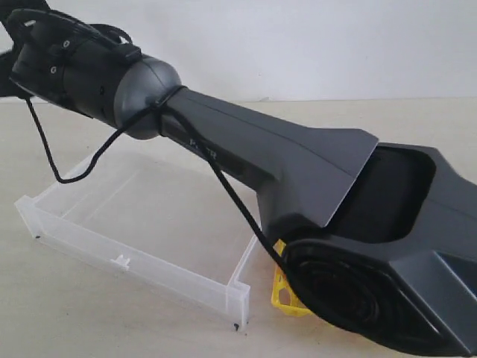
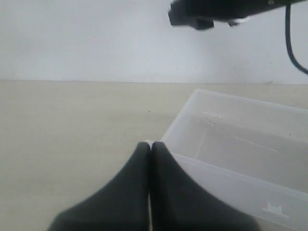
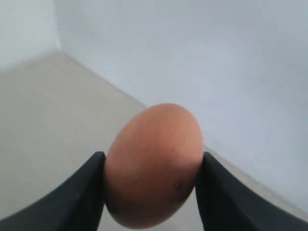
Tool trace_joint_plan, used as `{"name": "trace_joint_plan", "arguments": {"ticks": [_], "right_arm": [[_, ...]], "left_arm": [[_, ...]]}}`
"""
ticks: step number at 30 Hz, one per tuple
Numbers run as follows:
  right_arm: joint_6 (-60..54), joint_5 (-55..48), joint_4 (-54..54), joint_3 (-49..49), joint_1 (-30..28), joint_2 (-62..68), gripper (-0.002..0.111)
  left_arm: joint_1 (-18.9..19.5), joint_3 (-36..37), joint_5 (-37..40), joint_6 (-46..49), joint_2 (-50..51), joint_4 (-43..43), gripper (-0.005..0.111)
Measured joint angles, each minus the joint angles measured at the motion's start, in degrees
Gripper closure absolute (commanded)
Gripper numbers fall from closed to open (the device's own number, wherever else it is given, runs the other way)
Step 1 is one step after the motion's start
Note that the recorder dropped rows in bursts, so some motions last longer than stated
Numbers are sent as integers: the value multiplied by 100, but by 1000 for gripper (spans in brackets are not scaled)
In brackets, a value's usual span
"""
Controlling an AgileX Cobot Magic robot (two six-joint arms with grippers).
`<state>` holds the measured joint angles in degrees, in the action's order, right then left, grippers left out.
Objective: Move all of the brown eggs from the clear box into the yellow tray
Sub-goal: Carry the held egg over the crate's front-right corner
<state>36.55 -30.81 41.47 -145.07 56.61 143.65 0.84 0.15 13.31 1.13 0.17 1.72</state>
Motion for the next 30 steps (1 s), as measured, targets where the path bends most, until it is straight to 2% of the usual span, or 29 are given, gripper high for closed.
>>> {"name": "trace_joint_plan", "arguments": {"ticks": [7, 10, 14, 20, 26, 30], "right_arm": [[709, 3599, -14, 11, 0, -531, 109], [1442, 4558, -178, 11, 0, -845, 109], [2629, 5275, -189, 11, -24, -1118, 109], [3735, 6757, 165, 124, -180, -1145, 109], [3928, 7193, 319, 852, -344, -1165, 109], [3522, 7115, 318, 2134, -485, -1460, 109]], "left_arm": [[0, 0, 0, 0, 0, 0, 111], [0, 0, 0, 0, 0, 0, 111], [0, 0, 0, 0, 0, 0, 111], [0, 0, 0, 0, 0, 0, 111], [0, 0, 0, 0, 0, 0, 111], [0, 0, 0, 0, 0, 0, 111]]}}
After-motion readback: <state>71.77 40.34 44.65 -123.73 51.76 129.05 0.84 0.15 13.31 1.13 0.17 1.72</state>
